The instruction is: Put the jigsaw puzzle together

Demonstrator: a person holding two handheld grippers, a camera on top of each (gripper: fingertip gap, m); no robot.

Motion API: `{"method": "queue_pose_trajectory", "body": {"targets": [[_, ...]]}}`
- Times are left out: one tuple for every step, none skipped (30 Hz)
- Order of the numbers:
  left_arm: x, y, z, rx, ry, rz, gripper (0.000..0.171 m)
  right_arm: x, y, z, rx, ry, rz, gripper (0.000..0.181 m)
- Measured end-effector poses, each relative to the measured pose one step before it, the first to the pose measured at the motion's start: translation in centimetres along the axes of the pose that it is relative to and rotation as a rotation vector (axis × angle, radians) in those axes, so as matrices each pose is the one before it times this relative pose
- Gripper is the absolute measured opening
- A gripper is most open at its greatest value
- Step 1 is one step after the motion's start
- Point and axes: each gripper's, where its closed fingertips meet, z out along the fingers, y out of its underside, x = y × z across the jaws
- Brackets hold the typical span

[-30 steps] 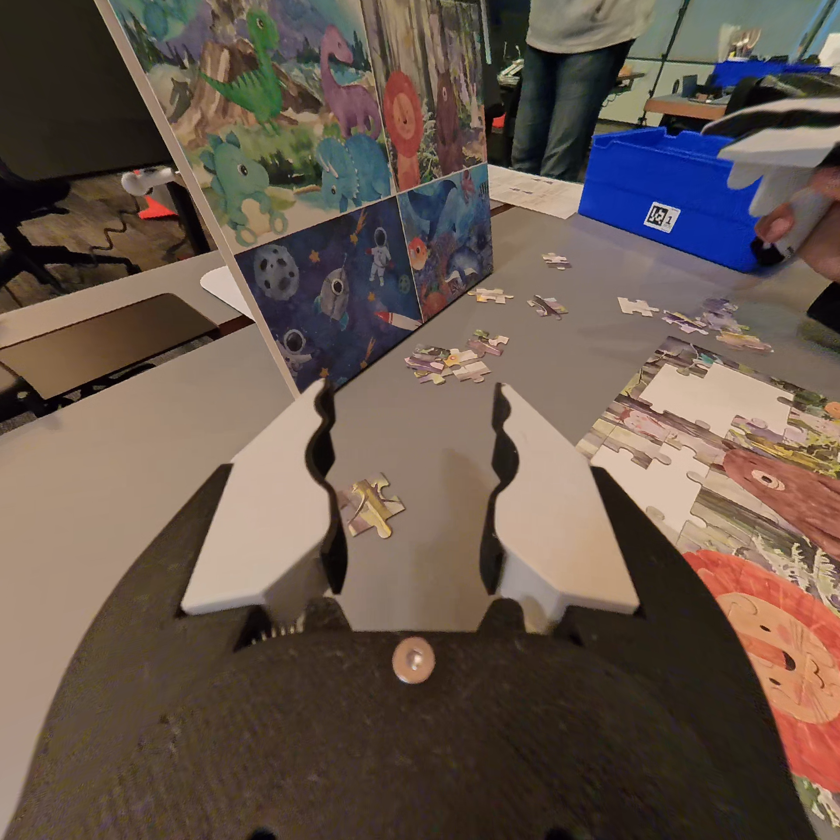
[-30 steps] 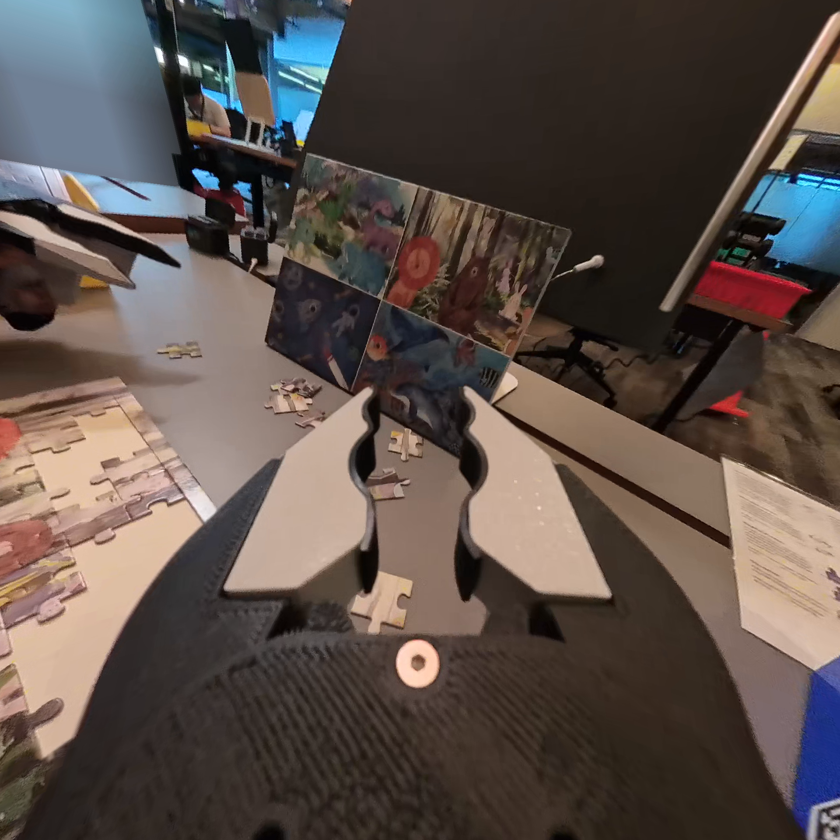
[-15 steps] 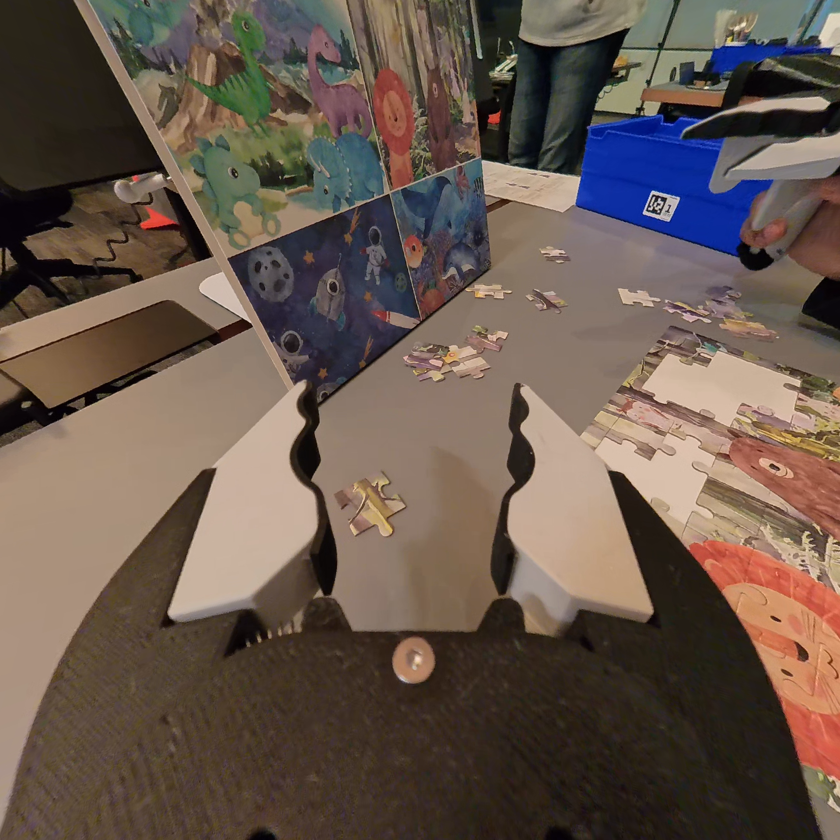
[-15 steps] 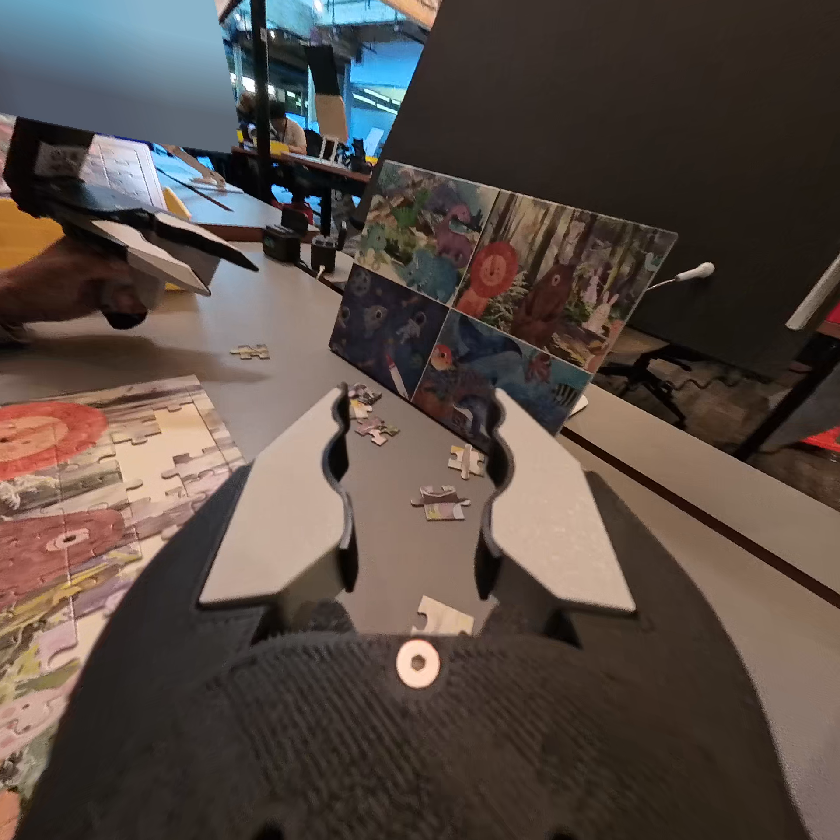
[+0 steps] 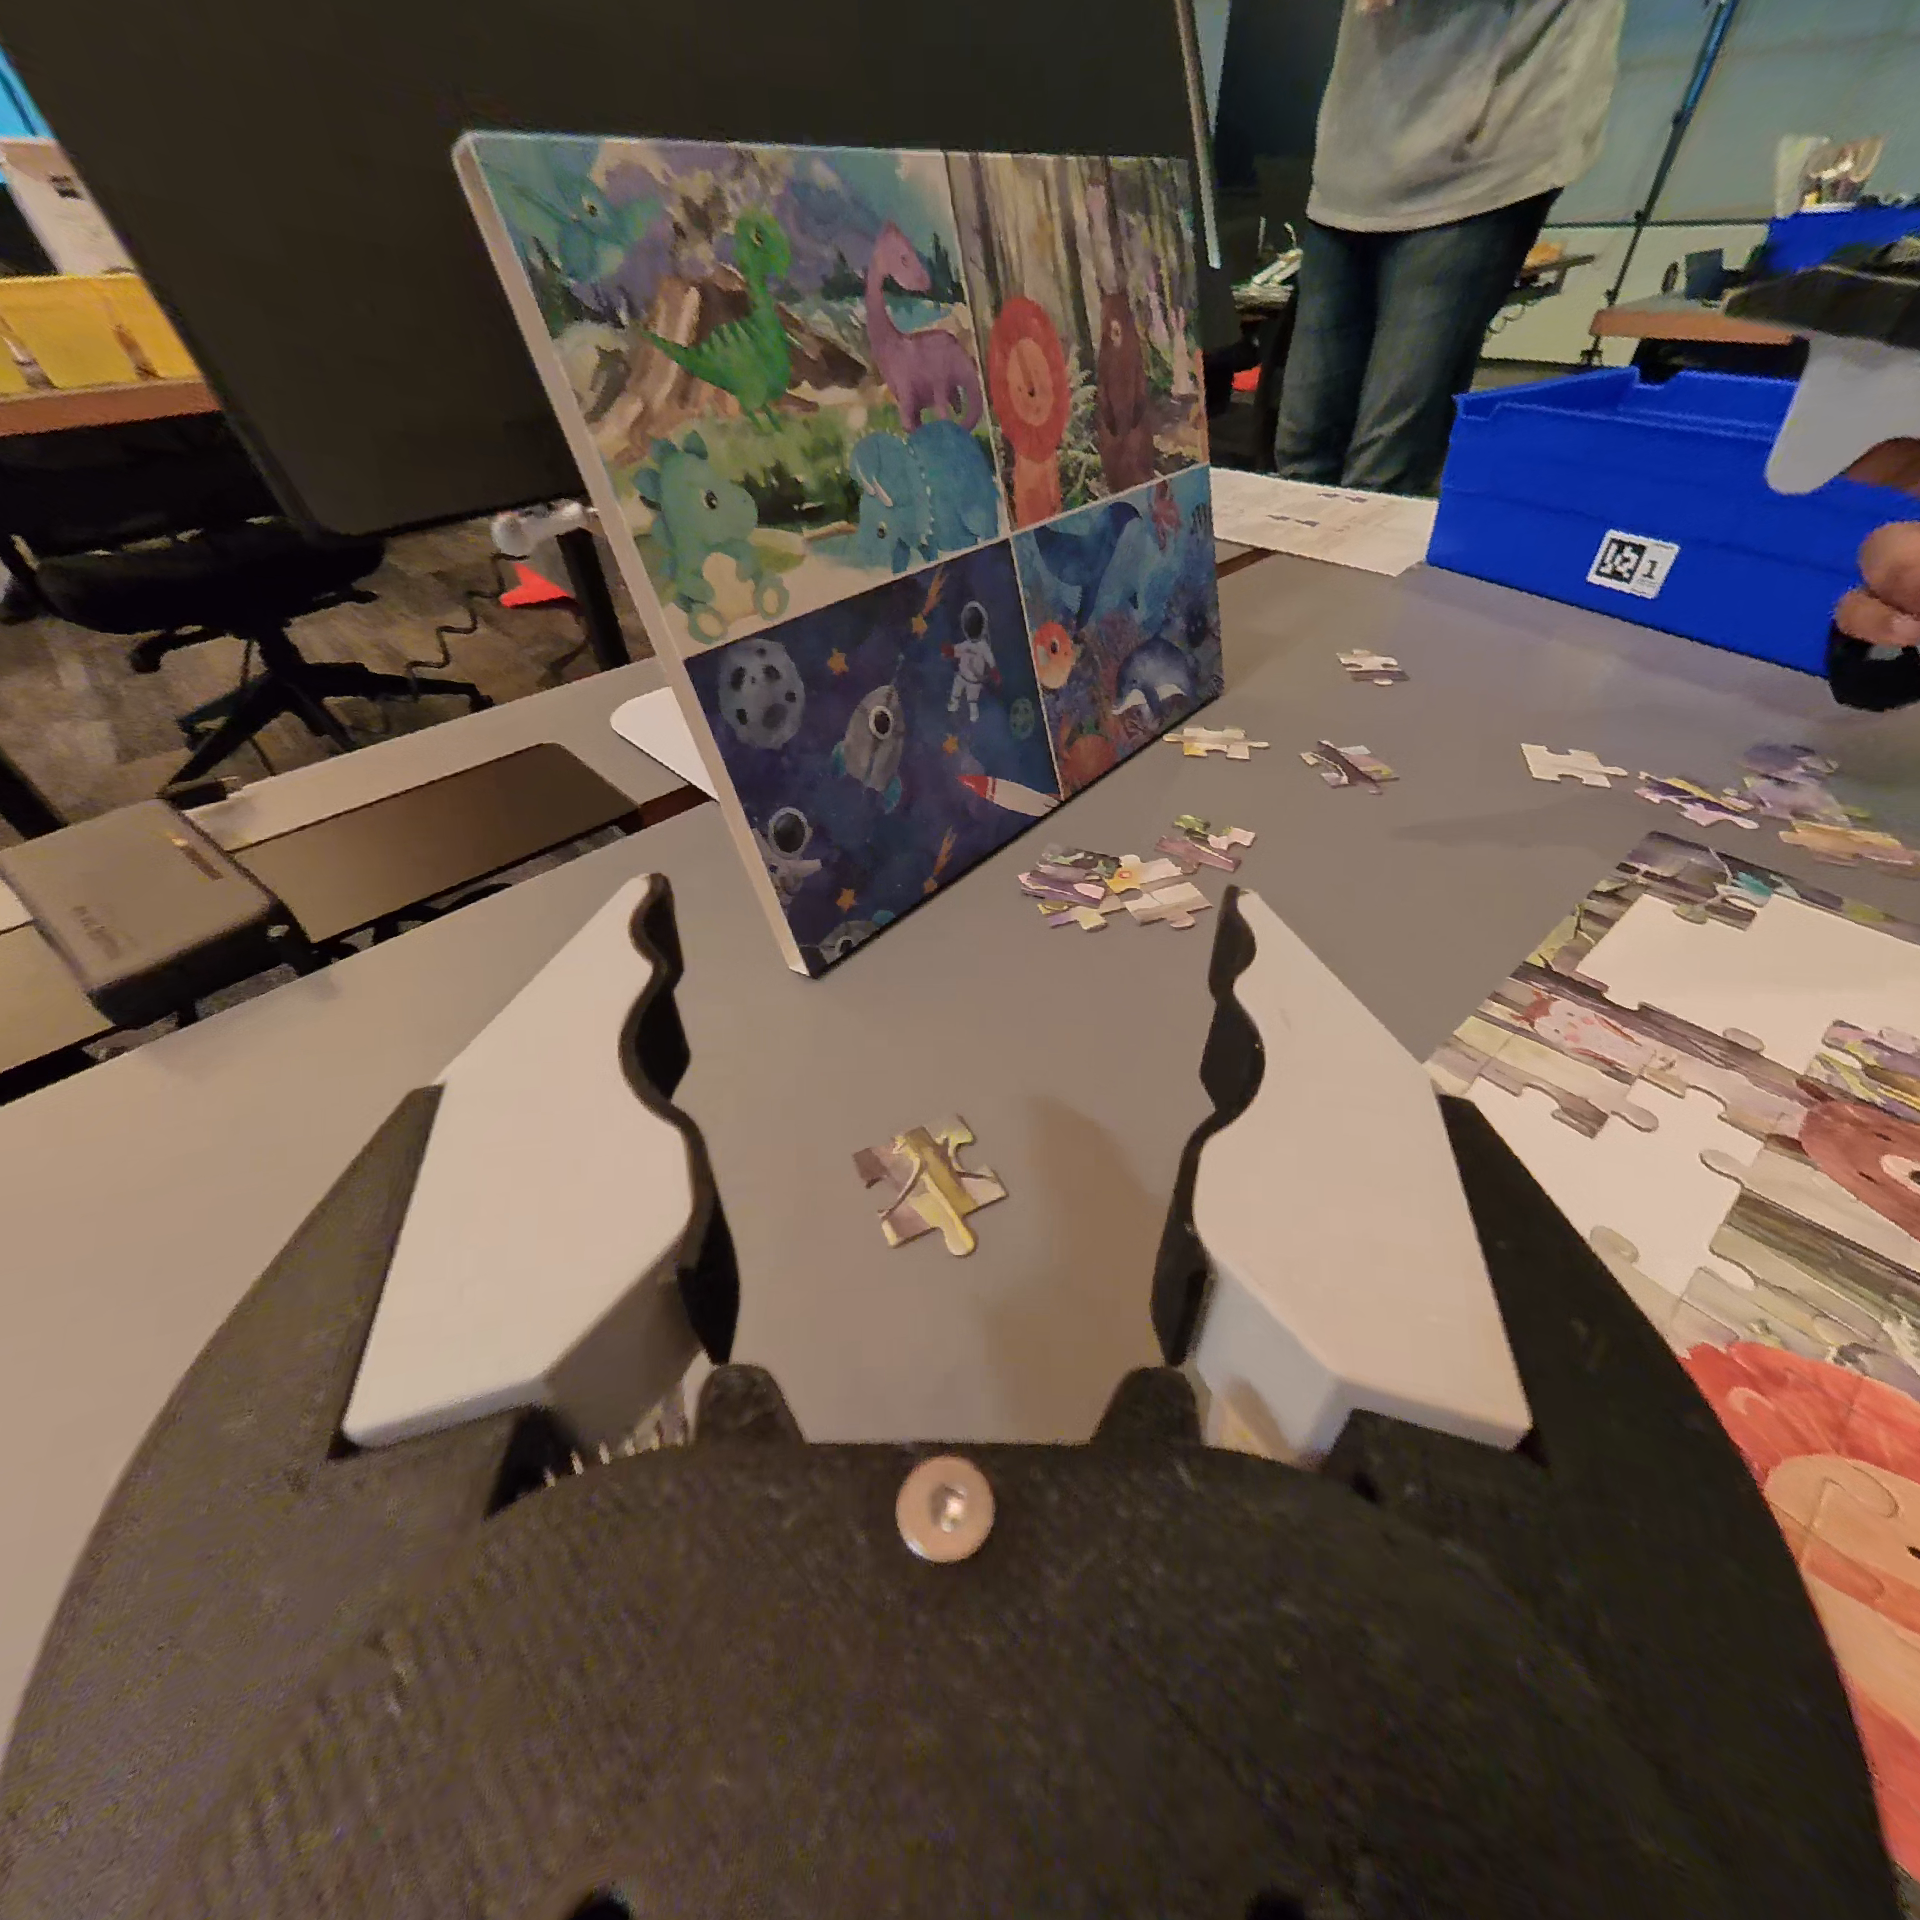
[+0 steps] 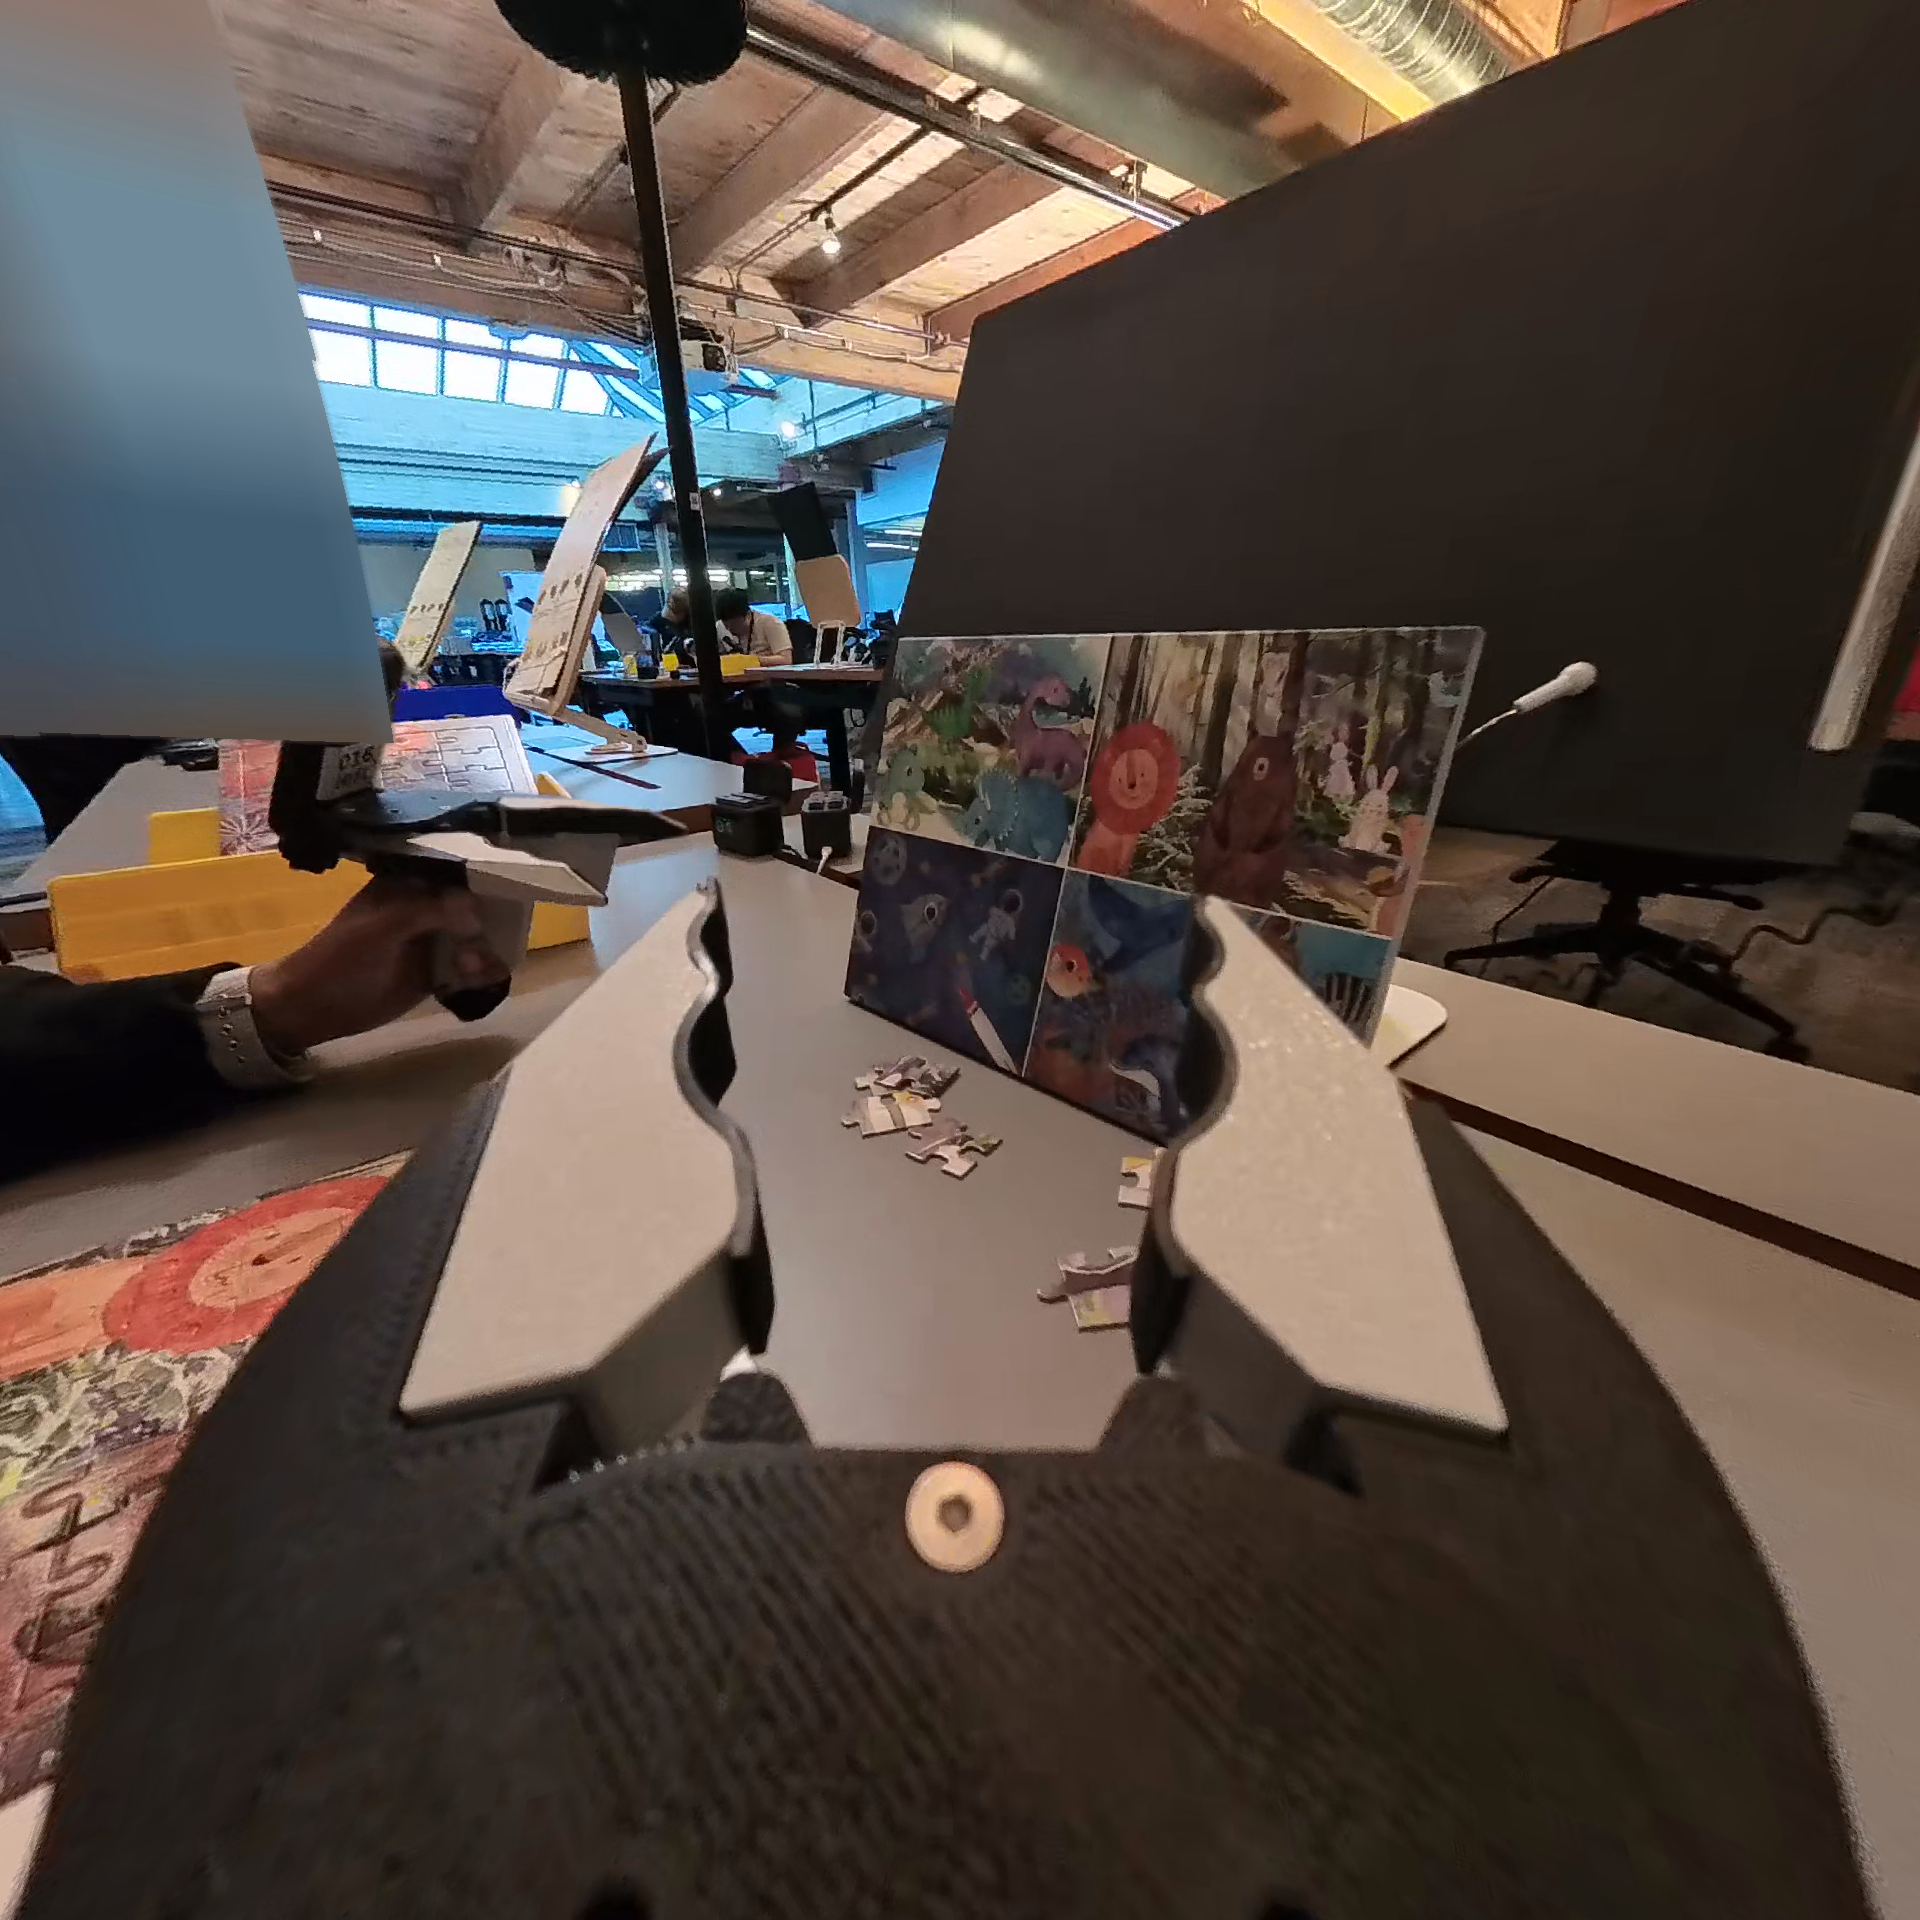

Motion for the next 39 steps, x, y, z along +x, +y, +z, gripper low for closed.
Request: {"method": "queue_pose_trajectory", "body": {"targets": [[-0.290, -0.158, -0.075, 0.00901, -0.0208, 0.0061, 0.106, -0.079, 0.168, 0.099, -0.0076, -0.0023, 0.0005, 0.086], [-0.439, -0.302, -0.138, 0.01766, -0.0342, 0.0148, 0.120, -0.085, 0.191, 0.109, -0.0090, -0.0018, -0.0011, 0.086], [-0.394, -0.382, -0.196, 0.02197, -0.0380, 0.0239, 0.128, -0.069, 0.214, 0.124, -0.0111, 0.0004, -0.0033, 0.086], [-0.343, -0.378, -0.251, 0.02049, -0.0384, 0.0335, 0.129, -0.059, 0.284, 0.140, -0.0143, 0.0013, -0.0064, 0.086], [-0.235, -0.345, -0.223, 0.01653, -0.0326, 0.0352, 0.129, -0.007, 0.357, 0.154, -0.0187, 0.0047, -0.0098, 0.086], [-0.126, -0.295, -0.170, 0.01177, -0.0237, 0.0298, 0.129, 0.047, 0.419, 0.174, -0.0218, 0.0079, -0.0120, 0.086], [-0.082, -0.204, -0.092, 0.00555, -0.0176, 0.0193, 0.129, 0.018, 0.428, 0.169, -0.0211, 0.0057, -0.0122, 0.086], [0.007, -0.095, -0.036, 0.00213, -0.0071, 0.0089, 0.128, -0.035, 0.387, 0.184, -0.0180, 0.0026, -0.0104, 0.086], [0.079, 0.037, 0.025, -0.00325, 0.0026, -0.0015, 0.128, -0.033, 0.346, 0.158, -0.0151, 0.0019, -0.0076, 0.086], [0.011, 0.155, 0.062, -0.00764, 0.0030, -0.0098, 0.128, -0.076, 0.266, 0.148, -0.0119, 0.0001, -0.0053, 0.086], [-0.035, 0.235, 0.079, -0.01018, 0.0034, -0.0146, 0.128, -0.065, 0.203, 0.120, -0.0091, -0.0008, -0.0038, 0.086], [-0.013, 0.203, -0.027, -0.00934, 0.0075, -0.0172, 0.124, -0.075, 0.143, 0.085, -0.0073, -0.0011, -0.0033, 0.085], [0.150, -0.153, -0.295, 0.01001, 0.0182, -0.0075, 0.104, -0.065, 0.093, 0.074, -0.0060, -0.0007, -0.0033, 0.085], [0.418, -0.470, -0.479, 0.02979, 0.0352, 0.0098, 0.069, -0.025, 0.069, 0.036, -0.0051, 0.0013, -0.0041, 0.084], [0.793, -0.440, -0.522, 0.02240, 0.0586, 0.0217, 0.027, -0.006, 0.063, 0.029, -0.0040, 0.0026, -0.0048, 0.083], [0.577, -0.478, -0.402, 0.02139, 0.0417, 0.0147, 0.000, 0.014, 0.067, 0.027, -0.0035, 0.0025, -0.0040, 0.082], [-0.285, -0.430, -0.244, 0.01746, -0.0190, -0.0021, 0.000, 0.012, 0.086, 0.032, -0.0041, 0.0014, -0.0018, 0.082], [-0.498, -0.235, -0.166, 0.00704, -0.0354, 0.0009, 0.000, 0.013, 0.100, 0.031, -0.0042, 0.0000, 0.0004, 0.082], [-0.318, -0.093, -0.087, 0.00312, -0.0239, 0.0074, 0.000, 0.010, 0.100, 0.034, -0.0035, -0.0004, 0.0020, 0.081], [-0.211, 0.075, 0.013, -0.00326, -0.0156, 0.0067, 0.000, 0.018, 0.091, 0.031, -0.0028, 0.0003, 0.0031, 0.080], [-0.146, 0.237, 0.080, -0.01147, -0.0103, 0.0007, 0.000, 0.011, 0.075, 0.034, -0.0024, -0.0001, 0.0034, 0.080], [-0.057, 0.282, 0.133, -0.01408, -0.0035, -0.0034, 0.000, -0.014, 0.058, 0.032, -0.0019, -0.0016, 0.0028, 0.080], [0.006, 0.269, 0.135, -0.01330, 0.0007, -0.0052, 0.000, 0.003, 0.066, 0.044, -0.0026, -0.0001, 0.0018, 0.079], [0.009, 0.223, 0.135, -0.01155, 0.0016, -0.0051, 0.000, 0.186, 0.177, 0.028, -0.0090, 0.0109, 0.0015, 0.076], [0.026, 0.207, 0.127, -0.01222, 0.0021, -0.0052, 0.000, 0.489, 0.395, 0.020, -0.0218, 0.0280, 0.0020, 0.071], [0.004, 0.208, 0.141, -0.01402, 0.0003, -0.0053, 0.000, 0.622, 0.585, 0.036, -0.0323, 0.0324, 0.0025, 0.068], [-0.047, 0.238, 0.136, -0.01653, -0.0032, -0.0045, 0.000, 0.573, 0.642, 0.053, -0.0342, 0.0264, 0.0034, 0.067], [-0.016, 0.291, 0.170, -0.01887, -0.0010, -0.0025, 0.000, 0.474, 0.541, 0.047, -0.0270, 0.0185, 0.0062, 0.067], [0.030, 0.322, 0.158, -0.02026, 0.0015, -0.0018, 0.000, 0.327, 0.381, 0.047, -0.0159, 0.0102, 0.0103, 0.067], [0.049, 0.243, 0.138, -0.01361, 0.0014, 0.0012, 0.000, 0.203, 0.186, 0.026, -0.0056, 0.0033, 0.0149, 0.067], [0.051, 0.227, 0.128, -0.01215, 0.0004, 0.0023, 0.000, 0.099, 0.058, -0.006, 0.0013, -0.0013, 0.0173, 0.067], [0.047, 0.204, 0.106, -0.01190, 0.0004, 0.0026, 0.000, 0.036, -0.050, -0.037, 0.0050, -0.0037, 0.0162, 0.067], [0.062, 0.144, 0.077, -0.00896, 0.0011, 0.0033, 0.000, 0.002, -0.117, -0.041, 0.0061, -0.0035, 0.0122, 0.067], [0.055, 0.125, 0.087, -0.00896, 0.0017, 0.0023, 0.000, 0.021, -0.112, -0.060, 0.0052, -0.0007, 0.0069, 0.067], [0.018, 0.147, 0.077, -0.01033, -0.0002, 0.0008, 0.000, 0.054, -0.086, -0.063, 0.0033, 0.0027, 0.0019, 0.067], [0.013, 0.123, 0.087, -0.00801, -0.0007, 0.0015, 0.000, 0.064, -0.050, -0.045, 0.0012, 0.0046, -0.0014, 0.067], [0.026, 0.118, 0.064, -0.00651, 0.0003, 0.0014, 0.000, 0.083, -0.018, -0.042, -0.0005, 0.0055, -0.0024, 0.067], [0.018, 0.092, 0.047, -0.00495, 0.0002, 0.0011, 0.000, 0.059, 0.015, -0.013, -0.0017, 0.0043, -0.0019, 0.066], [0.018, 0.089, 0.055, -0.00539, 0.0011, 0.0000, 0.000, 0.054, 0.038, -0.013, -0.0028, 0.0029, -0.0009, 0.066]]}}
